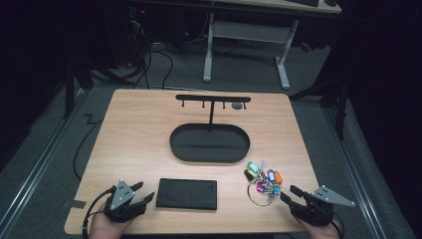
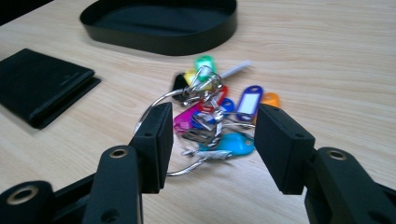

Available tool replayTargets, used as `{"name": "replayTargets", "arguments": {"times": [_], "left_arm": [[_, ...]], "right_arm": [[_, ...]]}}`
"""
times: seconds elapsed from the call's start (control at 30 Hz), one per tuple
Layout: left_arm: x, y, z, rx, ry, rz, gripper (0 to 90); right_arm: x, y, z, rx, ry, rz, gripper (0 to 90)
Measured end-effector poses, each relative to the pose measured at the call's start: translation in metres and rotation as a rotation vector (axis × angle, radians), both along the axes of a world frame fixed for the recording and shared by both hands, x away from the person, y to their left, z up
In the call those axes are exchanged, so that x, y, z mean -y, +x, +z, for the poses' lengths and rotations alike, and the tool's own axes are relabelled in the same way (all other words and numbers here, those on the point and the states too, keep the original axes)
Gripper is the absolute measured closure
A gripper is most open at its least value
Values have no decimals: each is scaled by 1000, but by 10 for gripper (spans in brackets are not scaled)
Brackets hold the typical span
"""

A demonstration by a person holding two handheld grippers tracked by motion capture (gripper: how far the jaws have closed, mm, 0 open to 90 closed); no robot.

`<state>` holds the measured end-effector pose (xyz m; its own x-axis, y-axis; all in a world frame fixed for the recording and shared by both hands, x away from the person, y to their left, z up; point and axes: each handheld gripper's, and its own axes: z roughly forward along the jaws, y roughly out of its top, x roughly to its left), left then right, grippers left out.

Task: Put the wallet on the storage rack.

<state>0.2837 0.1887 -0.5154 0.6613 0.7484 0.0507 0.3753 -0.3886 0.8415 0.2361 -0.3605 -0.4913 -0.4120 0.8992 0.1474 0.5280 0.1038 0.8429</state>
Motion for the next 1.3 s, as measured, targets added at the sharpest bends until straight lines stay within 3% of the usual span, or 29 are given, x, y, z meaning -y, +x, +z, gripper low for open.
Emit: {"name": "replayTargets", "arguments": {"times": [0.2, 0.5, 1.07, 1.13, 1.17, 1.2, 1.23, 1.3], "left_arm": [[7, 2, 2, 19, 6, -11, 459], [10, 2, 0, 10, 20, -24, 458], [20, -4, -5, 0, 65, -80, 461], [20, -4, -5, 11, 73, -67, 518], [20, -4, -4, 19, 74, -58, 593], [18, -3, -3, 9, 75, -37, 682], [18, -3, -3, 9, 75, -37, 728], [18, 0, -7, -29, 88, -39, 787]], "right_arm": [[6, 0, -6, -22, -1, -17, 480], [9, -2, -7, -33, 2, -25, 482], [3, 7, -14, -66, -14, 10, 485], [3, 7, -14, -67, -16, 14, 485], [3, 7, -14, -68, -16, 16, 486], [3, 7, -14, -69, -16, 16, 486], [3, 7, -14, -68, -15, 15, 486], [4, 7, -14, -68, -13, 14, 486]]}}
